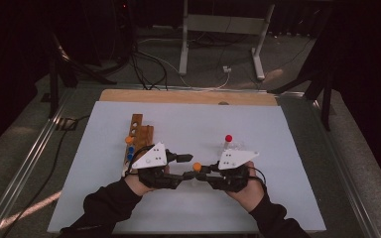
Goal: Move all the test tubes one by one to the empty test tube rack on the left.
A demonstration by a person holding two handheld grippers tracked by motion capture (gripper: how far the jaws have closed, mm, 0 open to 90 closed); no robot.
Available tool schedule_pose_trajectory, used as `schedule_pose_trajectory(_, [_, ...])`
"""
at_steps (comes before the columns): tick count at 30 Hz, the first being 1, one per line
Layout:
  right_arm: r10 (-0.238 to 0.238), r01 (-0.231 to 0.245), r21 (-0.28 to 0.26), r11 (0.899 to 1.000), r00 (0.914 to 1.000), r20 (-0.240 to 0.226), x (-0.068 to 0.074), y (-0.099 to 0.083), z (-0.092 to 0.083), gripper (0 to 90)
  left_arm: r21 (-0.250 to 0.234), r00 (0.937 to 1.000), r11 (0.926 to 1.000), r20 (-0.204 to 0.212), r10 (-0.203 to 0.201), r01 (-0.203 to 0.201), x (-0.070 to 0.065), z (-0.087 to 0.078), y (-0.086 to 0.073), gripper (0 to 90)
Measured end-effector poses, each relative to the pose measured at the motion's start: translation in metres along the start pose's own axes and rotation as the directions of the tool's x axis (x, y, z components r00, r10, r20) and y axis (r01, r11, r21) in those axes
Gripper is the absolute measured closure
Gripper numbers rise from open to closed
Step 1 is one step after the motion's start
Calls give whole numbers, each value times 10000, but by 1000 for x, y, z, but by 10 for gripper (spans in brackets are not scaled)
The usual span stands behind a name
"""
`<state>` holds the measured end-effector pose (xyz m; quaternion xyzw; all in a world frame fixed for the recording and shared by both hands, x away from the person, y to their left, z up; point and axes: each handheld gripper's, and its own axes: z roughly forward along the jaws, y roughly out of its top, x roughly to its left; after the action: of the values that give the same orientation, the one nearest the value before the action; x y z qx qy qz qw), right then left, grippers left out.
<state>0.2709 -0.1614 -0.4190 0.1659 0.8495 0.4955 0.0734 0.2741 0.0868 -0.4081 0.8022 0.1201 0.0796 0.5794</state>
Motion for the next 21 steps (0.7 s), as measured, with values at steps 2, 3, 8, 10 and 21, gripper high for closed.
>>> schedule_pose_trajectory(2, [28,-28,-19,10000,10000,-17,0,0,0,744,-17,10000,10000,21,38,-38,-1,2,0,551])
schedule_pose_trajectory(3, [6,-6,3,10000,10000,-24,0,0,0,744,-13,9999,10000,72,82,-82,-1,3,0,570])
schedule_pose_trajectory(8, [-6,6,-15,10000,10000,-55,1,0,1,744,46,9997,9998,171,174,-175,-2,8,1,637])
schedule_pose_trajectory(10, [-3,3,-14,10000,10000,-46,1,0,1,744,46,9997,9998,154,212,-213,-2,10,1,670])
schedule_pose_trajectory(21, [46,-46,-143,9999,10000,8,0,0,-1,742,21,9996,9997,111,262,-262,-1,11,4,713])
